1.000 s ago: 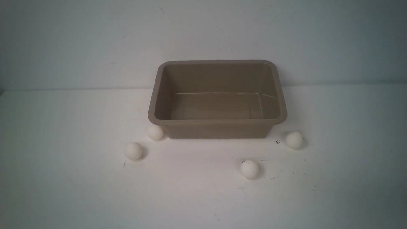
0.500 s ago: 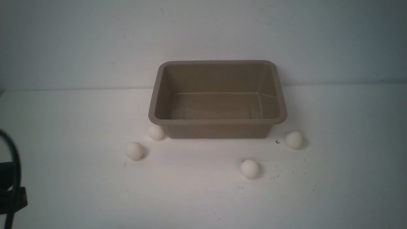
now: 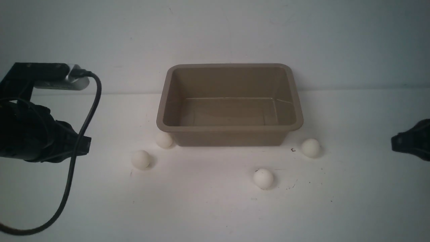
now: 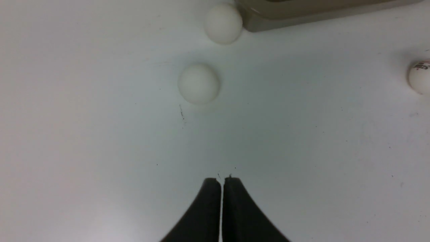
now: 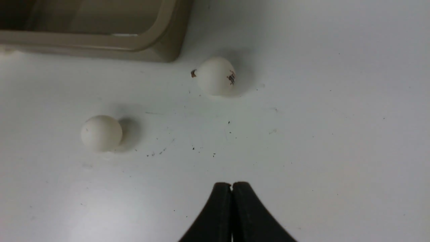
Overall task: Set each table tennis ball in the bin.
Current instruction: Use the right arm to clamp the table tennis ball closest to it
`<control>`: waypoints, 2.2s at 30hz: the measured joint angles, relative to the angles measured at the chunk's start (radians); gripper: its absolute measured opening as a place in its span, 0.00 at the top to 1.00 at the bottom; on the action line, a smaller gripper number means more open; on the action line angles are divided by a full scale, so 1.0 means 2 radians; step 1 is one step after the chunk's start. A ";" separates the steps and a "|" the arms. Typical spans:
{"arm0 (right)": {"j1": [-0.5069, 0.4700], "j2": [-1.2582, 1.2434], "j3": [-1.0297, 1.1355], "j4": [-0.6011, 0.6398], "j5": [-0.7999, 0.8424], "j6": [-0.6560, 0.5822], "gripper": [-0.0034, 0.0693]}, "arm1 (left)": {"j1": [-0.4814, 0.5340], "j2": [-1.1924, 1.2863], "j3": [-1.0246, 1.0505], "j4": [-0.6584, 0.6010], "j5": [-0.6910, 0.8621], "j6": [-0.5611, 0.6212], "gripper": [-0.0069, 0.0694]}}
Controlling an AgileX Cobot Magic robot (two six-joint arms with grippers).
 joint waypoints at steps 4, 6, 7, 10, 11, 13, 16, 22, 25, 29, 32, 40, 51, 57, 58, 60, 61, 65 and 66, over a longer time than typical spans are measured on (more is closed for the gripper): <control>0.054 0.049 -0.035 -0.062 -0.009 0.047 0.97 | 0.000 0.032 -0.014 0.000 -0.013 0.001 0.91; 0.087 0.074 -0.060 -0.102 -0.013 0.085 0.97 | 0.000 0.046 -0.020 0.000 -0.021 0.002 0.91; 0.100 0.088 -0.076 -0.120 -0.013 0.101 0.97 | 0.000 0.052 -0.022 0.000 -0.024 0.002 0.91; 0.138 0.128 -0.118 -0.189 -0.013 0.163 0.97 | 0.000 0.068 -0.023 -0.001 -0.026 0.003 0.91; 0.148 0.145 -0.135 -0.209 -0.011 0.189 0.97 | 0.000 0.073 -0.023 -0.001 -0.026 0.003 0.91; 0.155 0.166 -0.153 -0.237 -0.003 0.215 0.96 | 0.000 0.076 -0.023 -0.001 -0.026 0.003 0.91; 0.159 0.202 -0.184 -0.260 0.008 0.231 0.93 | 0.000 0.077 -0.023 -0.002 -0.026 0.005 0.91; 0.159 0.260 -0.227 -0.261 0.020 0.228 0.70 | 0.000 0.077 -0.023 -0.020 -0.026 0.023 0.91; 0.159 0.268 -0.229 -0.246 0.023 0.203 0.53 | 0.000 0.077 -0.023 -0.024 -0.026 0.027 0.91; 0.159 0.270 -0.229 -0.236 0.019 0.146 0.29 | 0.000 0.077 -0.023 -0.026 -0.026 0.028 0.91; 0.159 0.271 -0.229 -0.236 0.017 0.115 0.21 | 0.000 0.077 -0.023 -0.026 -0.026 0.029 0.91; 0.159 0.303 -0.229 -0.236 0.009 0.084 0.18 | 0.000 0.077 -0.023 -0.026 -0.026 0.035 0.91; 0.159 0.348 -0.234 -0.236 -0.024 0.071 0.17 | 0.000 0.077 -0.023 -0.026 -0.026 0.037 0.91; 0.159 0.375 -0.253 -0.236 -0.024 0.071 0.17 | 0.000 0.077 -0.023 -0.026 -0.026 0.039 0.91; 0.159 0.378 -0.257 -0.236 -0.024 0.071 0.17 | 0.000 0.077 -0.023 -0.026 -0.026 0.039 0.91; 0.159 0.385 -0.265 -0.236 -0.024 0.070 0.17 | 0.000 0.077 -0.023 -0.026 -0.026 0.039 0.91; 0.159 0.389 -0.269 -0.236 -0.025 0.070 0.18 | 0.000 0.077 -0.023 -0.026 -0.026 0.039 0.91; 0.159 0.395 -0.280 -0.236 -0.025 0.070 0.27 | 0.000 0.077 -0.023 -0.026 -0.026 0.039 0.91; 0.159 0.396 -0.281 -0.236 -0.024 0.071 0.30 | 0.000 0.077 -0.023 -0.026 -0.026 0.039 0.91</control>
